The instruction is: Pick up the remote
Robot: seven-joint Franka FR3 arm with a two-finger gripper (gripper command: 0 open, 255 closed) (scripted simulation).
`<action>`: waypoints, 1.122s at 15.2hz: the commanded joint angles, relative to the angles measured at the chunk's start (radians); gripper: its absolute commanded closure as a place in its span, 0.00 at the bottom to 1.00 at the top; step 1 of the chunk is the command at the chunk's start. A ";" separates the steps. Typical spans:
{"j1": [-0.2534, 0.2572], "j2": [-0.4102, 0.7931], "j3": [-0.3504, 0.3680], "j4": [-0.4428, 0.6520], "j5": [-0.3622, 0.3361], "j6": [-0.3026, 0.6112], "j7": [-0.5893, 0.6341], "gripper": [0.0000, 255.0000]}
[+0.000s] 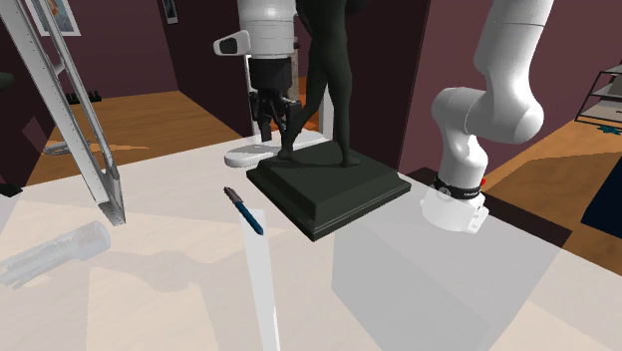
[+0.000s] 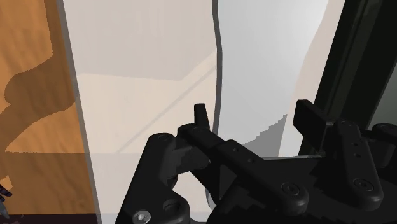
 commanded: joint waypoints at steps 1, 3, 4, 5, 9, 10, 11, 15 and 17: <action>0.000 0.005 0.000 -0.004 -0.002 0.000 0.000 1.00; 0.003 0.004 0.003 -0.003 -0.001 -0.002 0.005 1.00; 0.003 0.001 0.003 0.007 -0.002 -0.016 0.005 1.00; 0.003 -0.002 0.003 0.017 -0.003 -0.029 0.006 1.00; 0.003 -0.012 0.004 0.061 -0.004 -0.082 0.008 1.00; 0.003 -0.014 0.004 0.073 -0.004 -0.095 0.008 1.00; 0.003 -0.015 0.005 0.084 -0.005 -0.108 0.008 1.00; 0.004 -0.019 0.005 0.134 -0.005 -0.162 0.010 1.00; 0.004 -0.020 0.006 0.160 -0.005 -0.189 0.010 1.00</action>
